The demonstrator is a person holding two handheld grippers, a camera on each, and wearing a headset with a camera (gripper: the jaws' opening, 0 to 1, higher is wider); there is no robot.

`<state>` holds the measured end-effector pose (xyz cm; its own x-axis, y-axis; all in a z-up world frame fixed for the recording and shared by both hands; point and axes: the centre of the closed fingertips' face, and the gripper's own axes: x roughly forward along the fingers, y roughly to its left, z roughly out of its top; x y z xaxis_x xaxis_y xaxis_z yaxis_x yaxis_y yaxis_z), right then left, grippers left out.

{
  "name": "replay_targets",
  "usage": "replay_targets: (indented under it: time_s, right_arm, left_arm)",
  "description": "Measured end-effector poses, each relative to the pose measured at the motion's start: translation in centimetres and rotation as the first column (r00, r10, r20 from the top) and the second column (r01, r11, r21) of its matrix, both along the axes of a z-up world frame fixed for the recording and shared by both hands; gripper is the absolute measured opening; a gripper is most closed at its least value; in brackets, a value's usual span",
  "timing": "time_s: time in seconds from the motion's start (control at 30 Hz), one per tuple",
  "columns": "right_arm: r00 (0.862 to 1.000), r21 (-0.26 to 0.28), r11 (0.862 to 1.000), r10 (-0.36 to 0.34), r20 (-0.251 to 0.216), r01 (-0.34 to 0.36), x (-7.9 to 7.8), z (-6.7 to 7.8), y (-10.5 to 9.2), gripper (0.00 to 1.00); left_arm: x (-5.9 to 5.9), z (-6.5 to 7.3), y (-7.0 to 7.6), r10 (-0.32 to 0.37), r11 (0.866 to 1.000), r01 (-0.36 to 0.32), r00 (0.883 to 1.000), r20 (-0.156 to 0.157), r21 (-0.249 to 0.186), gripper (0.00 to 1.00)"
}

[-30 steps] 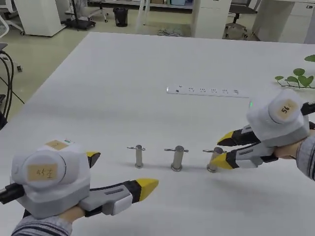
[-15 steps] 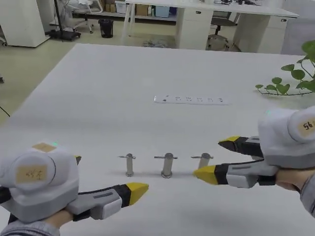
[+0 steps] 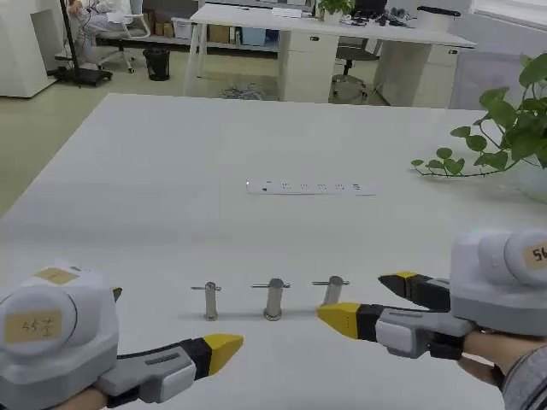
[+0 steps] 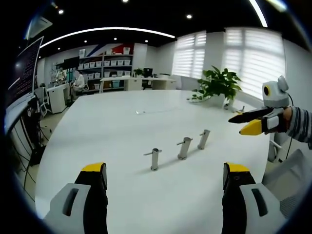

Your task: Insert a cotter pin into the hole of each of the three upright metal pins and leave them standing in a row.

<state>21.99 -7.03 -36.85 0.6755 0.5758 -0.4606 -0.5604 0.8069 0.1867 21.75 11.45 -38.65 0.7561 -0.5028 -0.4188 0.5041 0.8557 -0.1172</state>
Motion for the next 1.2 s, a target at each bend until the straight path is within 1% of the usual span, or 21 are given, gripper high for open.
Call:
replay_targets:
  time_s: [0.1, 0.17, 0.23, 0.33, 0.4, 0.47, 0.53, 0.67, 0.8, 0.87, 1.03, 1.2]
  right_arm:
    - [1.0, -0.008, 1.0, -0.003, 0.009, 0.003, -0.6, 0.3, 0.2, 0.73]
    - [1.0, -0.006, 1.0, -0.005, 0.022, 0.005, -1.0, 0.5, 0.3, 0.76]
    - [0.999, 0.012, 1.0, -0.012, 0.035, 0.011, -1.2, 0.8, 0.4, 0.79]
    - [0.999, 0.033, 0.999, -0.027, 0.044, 0.026, -1.5, 1.1, 0.5, 0.8]
    - [0.997, 0.055, 0.998, -0.042, 0.058, 0.039, -1.7, 1.4, 0.6, 0.81]
    - [0.997, 0.072, 0.997, -0.046, 0.059, 0.042, -2.0, 1.5, 0.8, 0.83]
    - [0.997, 0.077, 0.996, -0.045, 0.06, 0.04, -2.3, 1.6, 1.1, 0.85]
    - [0.996, 0.064, 0.997, -0.045, 0.076, 0.04, -2.6, 1.7, 1.2, 0.84]
    - [0.996, 0.052, 0.998, -0.049, 0.075, 0.045, -2.8, 1.4, 1.1, 0.84]
    - [0.996, 0.05, 0.998, -0.051, 0.072, 0.048, -2.9, 1.3, 1.0, 0.83]
    - [0.995, 0.028, 0.998, -0.051, 0.089, 0.049, -3.0, 1.1, 1.0, 0.81]
    - [0.995, 0.011, 0.999, -0.048, 0.088, 0.047, -2.9, 0.7, 1.0, 0.79]
  left_arm:
    - [-0.5, 0.1, 0.0, 0.001, 1.0, -0.001, 1.0, -0.016, -0.001, 0.98]
    - [-0.7, 0.5, -0.1, 0.005, 1.0, -0.005, 1.0, -0.016, -0.009, 0.98]
    - [-1.0, 0.8, -0.2, 0.006, 1.0, -0.006, 1.0, -0.011, -0.015, 0.98]
    - [-1.3, 1.1, -0.3, 0.004, 1.0, -0.004, 1.0, -0.015, -0.016, 0.97]
    - [-1.7, 1.3, -0.4, 0.0, 1.0, 0.0, 1.0, -0.008, -0.013, 0.97]
    - [-2.0, 1.4, -0.6, -0.006, 1.0, 0.006, 1.0, -0.01, -0.015, 0.97]
    - [-2.2, 1.4, -0.7, -0.009, 1.0, 0.009, 1.0, -0.012, -0.015, 0.97]
    - [-2.4, 1.4, -0.8, -0.015, 1.0, 0.015, 1.0, -0.015, -0.023, 0.96]
    - [-2.4, 1.6, -0.9, -0.021, 0.999, 0.02, 1.0, -0.013, -0.036, 0.96]
    - [-2.4, 1.5, -0.9, -0.022, 0.999, 0.022, 1.0, -0.014, -0.034, 0.95]
    - [-2.1, 1.4, -0.7, -0.024, 0.999, 0.024, 1.0, -0.015, -0.039, 0.94]
    - [-2.1, 1.1, -0.6, -0.03, 0.999, 0.03, 0.999, -0.026, -0.032, 0.93]
